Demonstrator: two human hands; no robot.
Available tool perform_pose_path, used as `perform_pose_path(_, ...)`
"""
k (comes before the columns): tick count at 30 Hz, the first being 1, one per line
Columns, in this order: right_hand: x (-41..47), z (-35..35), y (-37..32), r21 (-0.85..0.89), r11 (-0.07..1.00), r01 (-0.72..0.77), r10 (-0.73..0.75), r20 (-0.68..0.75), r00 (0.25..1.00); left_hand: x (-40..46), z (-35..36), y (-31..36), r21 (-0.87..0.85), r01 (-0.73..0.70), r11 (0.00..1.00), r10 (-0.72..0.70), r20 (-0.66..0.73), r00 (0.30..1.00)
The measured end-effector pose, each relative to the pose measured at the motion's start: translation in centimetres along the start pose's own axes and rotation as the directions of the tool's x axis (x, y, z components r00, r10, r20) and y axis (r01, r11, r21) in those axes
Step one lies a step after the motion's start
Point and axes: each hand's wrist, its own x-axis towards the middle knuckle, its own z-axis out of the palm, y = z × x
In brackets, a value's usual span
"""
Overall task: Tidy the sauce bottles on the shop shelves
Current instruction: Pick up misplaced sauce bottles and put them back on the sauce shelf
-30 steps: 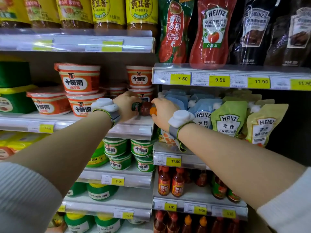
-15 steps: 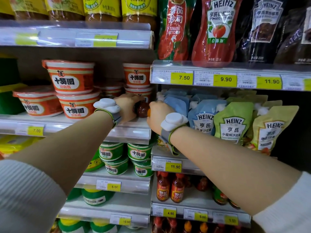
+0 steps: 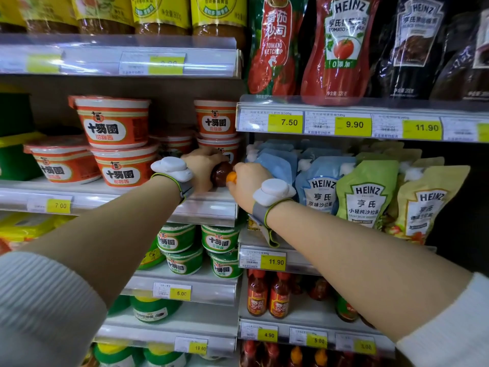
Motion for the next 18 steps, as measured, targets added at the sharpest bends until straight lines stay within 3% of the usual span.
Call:
perform_pose_path(5,-0.9,-0.5,0.1,0.149,0.989,-0.022,0.048,-0.175,0.983,-0.4,-0.4,0.3,0.032,-0.011,0.999,0.011,-0.028,1.0)
perform_pose_path(14,-2.5,-2.5,-0.1,0.283,0.959,0.006,0.075,-0.276,0.958,-2.4,-1.6,1.9,-0.093,0.013,0.996,-0.024,-0.116,0.993)
perform_pose_path(18,-3.5,-3.6,-0.1,0.34,0.94,0.013,0.107,-0.332,0.937,-3.8,-2.0,2.5,-0.143,0.003,0.99,-0.035,-0.217,0.975)
